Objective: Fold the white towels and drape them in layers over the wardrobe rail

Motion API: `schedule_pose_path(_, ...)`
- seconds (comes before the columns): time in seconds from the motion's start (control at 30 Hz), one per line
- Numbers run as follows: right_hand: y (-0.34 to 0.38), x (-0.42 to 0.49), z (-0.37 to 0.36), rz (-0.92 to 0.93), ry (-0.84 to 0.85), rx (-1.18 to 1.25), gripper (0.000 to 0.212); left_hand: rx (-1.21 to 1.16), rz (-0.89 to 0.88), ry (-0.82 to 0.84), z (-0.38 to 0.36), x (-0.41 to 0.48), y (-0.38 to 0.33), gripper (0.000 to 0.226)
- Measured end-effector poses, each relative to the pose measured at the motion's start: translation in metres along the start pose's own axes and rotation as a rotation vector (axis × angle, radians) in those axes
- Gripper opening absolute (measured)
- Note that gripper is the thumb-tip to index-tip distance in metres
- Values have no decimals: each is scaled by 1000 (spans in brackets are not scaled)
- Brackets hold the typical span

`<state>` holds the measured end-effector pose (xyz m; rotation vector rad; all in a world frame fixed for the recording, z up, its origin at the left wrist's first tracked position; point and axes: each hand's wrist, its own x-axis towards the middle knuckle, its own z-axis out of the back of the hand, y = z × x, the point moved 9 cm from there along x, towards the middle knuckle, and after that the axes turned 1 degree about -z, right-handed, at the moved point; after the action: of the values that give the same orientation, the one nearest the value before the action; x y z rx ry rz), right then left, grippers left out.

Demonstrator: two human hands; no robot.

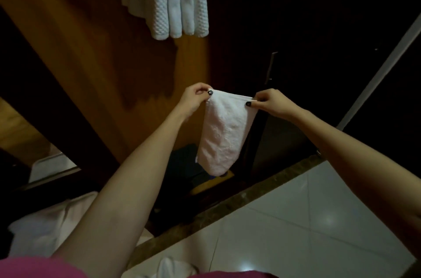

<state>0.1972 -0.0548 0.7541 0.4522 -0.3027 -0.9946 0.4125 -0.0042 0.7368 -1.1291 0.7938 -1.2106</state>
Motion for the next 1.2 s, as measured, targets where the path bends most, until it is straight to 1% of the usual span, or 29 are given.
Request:
schedule_pose_path(0.2,30,30,14,146,-174,350,39,-71,108,-160,17,-3,-1,14)
schedule_pose_path(0.23,35,33,18,164,-210,393,36,-104,121,-181,17,-3,-4,14)
schedule_pose_path(0.3,41,41,23,177,-230,453,20,-181,136,-232,18,-2,-10,14)
schedule_pose_path(0.33,42,47,23,167,-207,464,20,-210,135,-262,21,-1,-12,14)
schedule_pose_path(0.37,39,52,22,135,-164,480,29,-224,126,-283,23,0,-14,14)
schedule_pose_path(0.4,35,56,20,91,-108,530,32,-231,107,-295,24,-1,-17,15)
schedule_pose_path(0.47,31,57,17,54,20,686,23,-244,51,-299,22,-2,-25,10)
schedule_pose_path(0.57,29,52,16,63,181,902,16,-279,0,-337,20,-7,-33,6)
schedule_pose_path(0.67,31,45,19,124,277,1094,22,-301,-5,-407,21,-15,-31,9)
schedule_pose_path(0.73,35,36,17,140,350,1153,25,-288,-6,-412,16,-21,-29,10)
schedule_pose_path(0.87,43,18,13,164,471,1296,18,-370,15,-373,4,-31,-29,10)
schedule_pose_path(0.97,46,10,13,187,513,1269,13,-471,25,-301,-8,-39,-38,13)
schedule_pose_path(1.03,47,8,14,206,514,1232,14,-517,26,-226,-16,-44,-47,15)
schedule_pose_path(1.2,56,-5,20,263,562,1242,9,-601,53,-100,-26,-60,-66,16)
